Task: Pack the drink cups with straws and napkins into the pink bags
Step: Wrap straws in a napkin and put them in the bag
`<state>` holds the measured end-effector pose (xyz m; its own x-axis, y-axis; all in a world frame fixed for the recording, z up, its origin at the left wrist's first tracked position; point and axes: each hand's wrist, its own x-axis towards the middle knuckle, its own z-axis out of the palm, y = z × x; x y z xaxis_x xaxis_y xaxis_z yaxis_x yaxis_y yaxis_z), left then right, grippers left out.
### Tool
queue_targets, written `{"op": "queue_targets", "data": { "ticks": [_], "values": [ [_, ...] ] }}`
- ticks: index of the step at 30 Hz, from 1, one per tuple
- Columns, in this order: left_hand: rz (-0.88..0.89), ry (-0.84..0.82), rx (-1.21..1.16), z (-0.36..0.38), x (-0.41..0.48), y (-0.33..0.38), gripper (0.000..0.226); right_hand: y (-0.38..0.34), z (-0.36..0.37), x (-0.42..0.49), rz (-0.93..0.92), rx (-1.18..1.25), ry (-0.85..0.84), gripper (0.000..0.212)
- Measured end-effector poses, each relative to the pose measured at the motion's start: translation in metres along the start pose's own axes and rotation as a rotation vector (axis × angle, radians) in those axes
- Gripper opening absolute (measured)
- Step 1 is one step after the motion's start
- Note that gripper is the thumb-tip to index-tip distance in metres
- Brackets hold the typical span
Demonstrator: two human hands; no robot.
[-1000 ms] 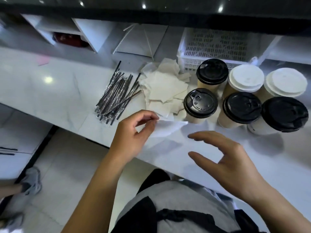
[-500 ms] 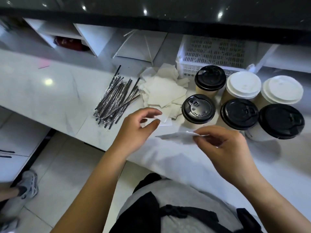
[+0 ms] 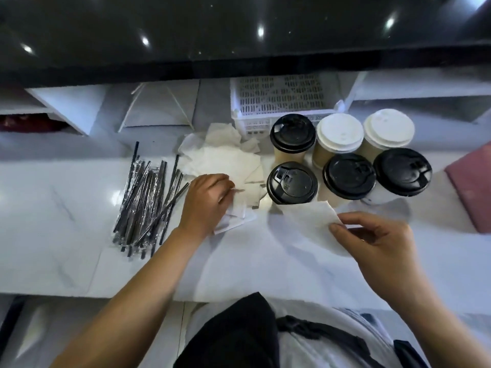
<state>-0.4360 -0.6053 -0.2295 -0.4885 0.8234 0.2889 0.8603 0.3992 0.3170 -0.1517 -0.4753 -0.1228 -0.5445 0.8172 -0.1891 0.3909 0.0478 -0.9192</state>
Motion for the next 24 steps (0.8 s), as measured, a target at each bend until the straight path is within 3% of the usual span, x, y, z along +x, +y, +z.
{"op": "queue_targets", "data": {
  "ticks": [5, 10, 16, 20, 24],
  "values": [
    [0.009, 0.043, -0.188, -0.006, -0.002, -0.007, 0.024, -0.015, 0.017, -0.012, 0.013, 0.038, 0.078, 0.019],
    [-0.199, 0.019, -0.575, -0.051, -0.006, 0.011, 0.017, -0.032, 0.029, -0.015, -0.01, 0.108, 0.151, 0.027],
    [-0.384, -0.132, -1.006, -0.105, -0.013, 0.023, 0.012, -0.048, 0.029, -0.01, 0.0, 0.216, 0.255, 0.025],
    [-0.35, -0.265, -1.147, -0.131, -0.014, 0.035, 0.008, -0.049, 0.039, -0.004, 0.034, 0.159, 0.193, 0.018],
    [-0.343, -0.379, -1.529, -0.159, -0.017, 0.055, 0.006, -0.046, 0.065, -0.009, 0.171, 0.291, 0.042, 0.019]
  ]
}}
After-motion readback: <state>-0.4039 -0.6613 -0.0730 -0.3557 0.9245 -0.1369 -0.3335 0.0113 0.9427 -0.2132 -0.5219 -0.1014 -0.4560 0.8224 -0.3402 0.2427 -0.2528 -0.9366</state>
